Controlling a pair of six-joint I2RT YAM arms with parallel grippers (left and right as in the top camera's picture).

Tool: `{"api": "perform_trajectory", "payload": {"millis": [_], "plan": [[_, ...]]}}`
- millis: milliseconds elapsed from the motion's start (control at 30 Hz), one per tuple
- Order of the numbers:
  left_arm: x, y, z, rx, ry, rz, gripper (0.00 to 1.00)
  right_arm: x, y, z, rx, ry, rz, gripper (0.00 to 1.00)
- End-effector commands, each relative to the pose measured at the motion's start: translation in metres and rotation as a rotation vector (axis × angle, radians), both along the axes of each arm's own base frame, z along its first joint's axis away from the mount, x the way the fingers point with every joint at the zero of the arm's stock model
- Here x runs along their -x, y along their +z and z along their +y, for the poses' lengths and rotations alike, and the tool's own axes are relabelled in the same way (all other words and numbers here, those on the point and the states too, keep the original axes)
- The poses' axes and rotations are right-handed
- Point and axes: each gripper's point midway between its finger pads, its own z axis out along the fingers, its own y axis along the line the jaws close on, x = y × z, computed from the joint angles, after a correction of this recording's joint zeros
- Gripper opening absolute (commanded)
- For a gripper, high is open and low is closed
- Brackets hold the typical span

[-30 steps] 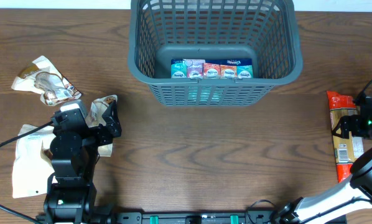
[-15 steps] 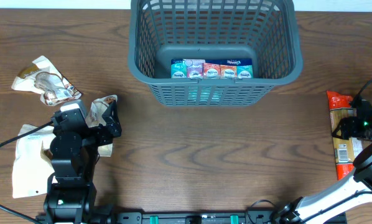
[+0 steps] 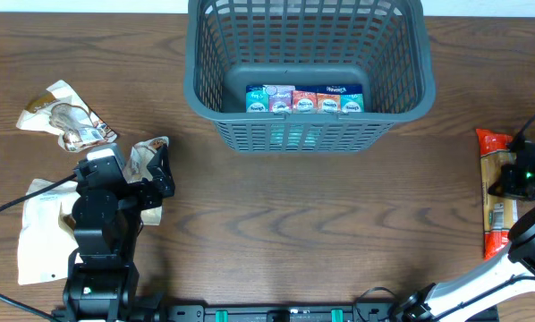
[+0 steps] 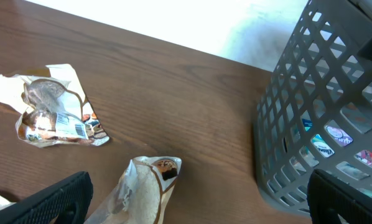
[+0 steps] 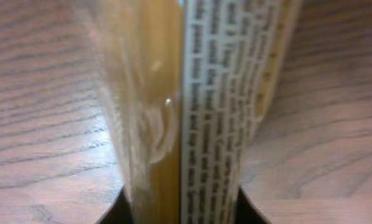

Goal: Pack container
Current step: 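Move the right gripper to the orange pasta package and grasp it, then lift the pasta package with the right gripper and drop into basket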

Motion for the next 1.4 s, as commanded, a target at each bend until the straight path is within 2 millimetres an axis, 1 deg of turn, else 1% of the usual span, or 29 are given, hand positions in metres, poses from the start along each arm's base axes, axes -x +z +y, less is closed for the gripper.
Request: {"api": "perform_trajectory", "payload": {"millis": [0,100,167,233,333,367,433,467,533,600,633,700,800,867,900,933,967,1000,1100,1167,1200,1267,1333,1367], "plan": [[-0.001,0.01,0.003,-0.018,0.007,-0.022,0.99,-0.017,-0.004,0.015,-0.061,-0.034,-0.046,0.01],[-0.001,0.01,0.003,-0.018,0.006,-0.021,0.98,-0.035,0.011,0.02,-0.049,-0.024,-0.092,0.01],[-0.001,0.01,0.003,-0.018,0.006,-0.021,0.99,-0.05,0.029,0.022,-0.023,-0.003,-0.132,0.01],[-0.001,0.01,0.003,-0.018,0.006,-0.021,0.98,-0.07,0.055,0.027,0.006,0.035,-0.193,0.01],[-0.001,0.01,0.003,-0.018,0.006,-0.021,0.99,-0.101,0.105,0.033,0.079,0.081,-0.299,0.01],[-0.001,0.01,0.003,-0.018,0.007,-0.021,0.99,-0.113,0.13,0.037,0.113,0.105,-0.351,0.01],[-0.001,0.01,0.003,-0.018,0.006,-0.021,0.99,-0.131,0.17,0.045,0.161,0.128,-0.438,0.01],[-0.001,0.01,0.003,-0.018,0.006,-0.021,0.99,-0.141,0.195,0.051,0.188,0.143,-0.492,0.01],[-0.001,0.01,0.003,-0.018,0.006,-0.021,0.99,-0.155,0.243,0.064,0.234,0.161,-0.596,0.01],[-0.001,0.01,0.003,-0.018,0.006,-0.021,0.99,-0.165,0.292,0.082,0.276,0.193,-0.706,0.01],[-0.001,0.01,0.003,-0.018,0.006,-0.021,0.99,-0.168,0.313,0.091,0.292,0.213,-0.751,0.01],[-0.001,0.01,0.003,-0.018,0.006,-0.021,0.98,-0.172,0.355,0.118,0.318,0.266,-0.849,0.01],[-0.001,0.01,0.003,-0.018,0.006,-0.021,0.99,-0.173,0.402,0.162,0.352,0.383,-0.966,0.01],[-0.001,0.01,0.003,-0.018,0.006,-0.021,0.99,-0.173,0.431,0.201,0.374,0.499,-1.047,0.01],[-0.001,0.01,0.003,-0.018,0.006,-0.021,0.99,-0.172,0.439,0.218,0.382,0.561,-1.075,0.01],[-0.001,0.01,0.003,-0.018,0.007,-0.021,0.98,-0.17,0.445,0.242,0.388,0.662,-1.1,0.01],[-0.001,0.01,0.003,-0.018,0.006,-0.021,0.99,-0.167,0.447,0.264,0.385,0.764,-1.12,0.01],[-0.001,0.01,0.003,-0.018,0.006,-0.021,0.99,-0.163,0.449,0.29,0.375,0.879,-1.143,0.01],[-0.001,0.01,0.003,-0.018,0.006,-0.021,0.99,-0.148,0.445,0.361,0.305,1.152,-1.197,0.01],[-0.001,0.01,0.003,-0.018,0.006,-0.021,0.99,-0.137,0.439,0.4,0.223,1.281,-1.222,0.01],[-0.001,0.01,0.003,-0.018,0.006,-0.021,0.99,-0.133,0.434,0.417,0.187,1.339,-1.226,0.01],[-0.001,0.01,0.003,-0.018,0.006,-0.021,0.99,-0.127,0.42,0.442,0.128,1.417,-1.204,0.01],[-0.001,0.01,0.003,-0.018,0.006,-0.021,0.99,-0.125,0.398,0.459,0.08,1.473,-1.144,0.01],[-0.001,0.01,0.003,-0.018,0.006,-0.021,0.99,-0.124,0.384,0.466,0.053,1.499,-1.101,0.01]]}}
